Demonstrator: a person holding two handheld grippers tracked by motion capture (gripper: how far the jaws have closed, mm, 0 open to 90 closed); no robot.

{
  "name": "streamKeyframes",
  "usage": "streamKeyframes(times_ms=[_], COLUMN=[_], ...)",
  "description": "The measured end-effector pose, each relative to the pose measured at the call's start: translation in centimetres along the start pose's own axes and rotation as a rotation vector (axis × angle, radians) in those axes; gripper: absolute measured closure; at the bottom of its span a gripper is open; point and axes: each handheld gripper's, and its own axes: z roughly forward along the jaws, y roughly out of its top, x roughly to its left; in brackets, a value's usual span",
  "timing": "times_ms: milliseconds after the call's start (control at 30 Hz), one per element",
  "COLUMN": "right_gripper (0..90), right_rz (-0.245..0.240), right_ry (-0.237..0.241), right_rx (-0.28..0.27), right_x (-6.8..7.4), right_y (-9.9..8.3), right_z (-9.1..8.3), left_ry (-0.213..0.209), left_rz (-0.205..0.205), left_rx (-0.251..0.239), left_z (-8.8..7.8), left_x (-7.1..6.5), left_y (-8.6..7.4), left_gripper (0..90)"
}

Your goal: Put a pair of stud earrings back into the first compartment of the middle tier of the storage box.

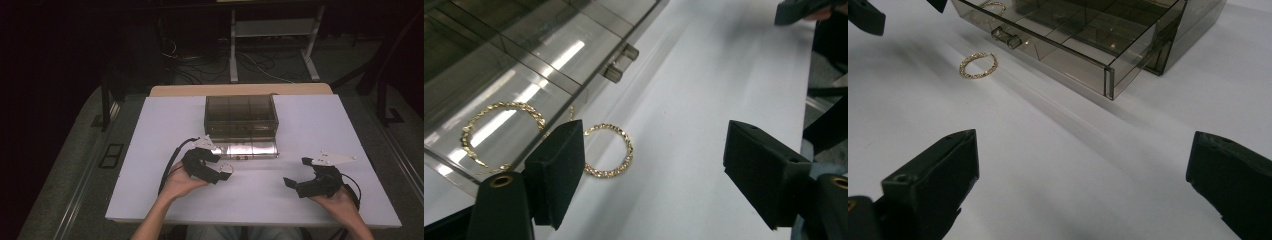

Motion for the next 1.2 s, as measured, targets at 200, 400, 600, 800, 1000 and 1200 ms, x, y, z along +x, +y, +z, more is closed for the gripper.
streamKeyframes(times_ms=[200,400,600,800,1000,1200], right_gripper=[0.0,0.0,0.0,0.0,0.0,0.0], right_rz=[0.000,-0.002,-0.003,-0.003,-0.006,-0.017], right_ry=[0.002,0.001,0.003,0.005,0.006,0.006], right_rx=[0.001,0.000,0.000,0.001,-0.001,0.005], right_x=[0.0,0.0,0.0,0.0,0.0,0.1], right_y=[0.0,0.0,0.0,0.0,0.0,0.0], right_z=[0.0,0.0,0.0,-0.1,0.0,0.0], left_ry=[0.012,0.007,0.005,0.008,0.011,0.011], left_rz=[0.030,0.042,0.055,0.065,0.064,0.068], left_rx=[0.021,0.033,0.052,0.057,0.072,0.089], left_z=[0.8,1.5,2.3,2.8,3.5,4.1], left_x=[-0.4,-0.6,-0.9,-0.8,-0.6,-0.3], left_y=[0.0,0.0,0.1,0.1,-0.1,-0.5], left_gripper=[20.8,21.5,22.5,24.5,27.8,32.1])
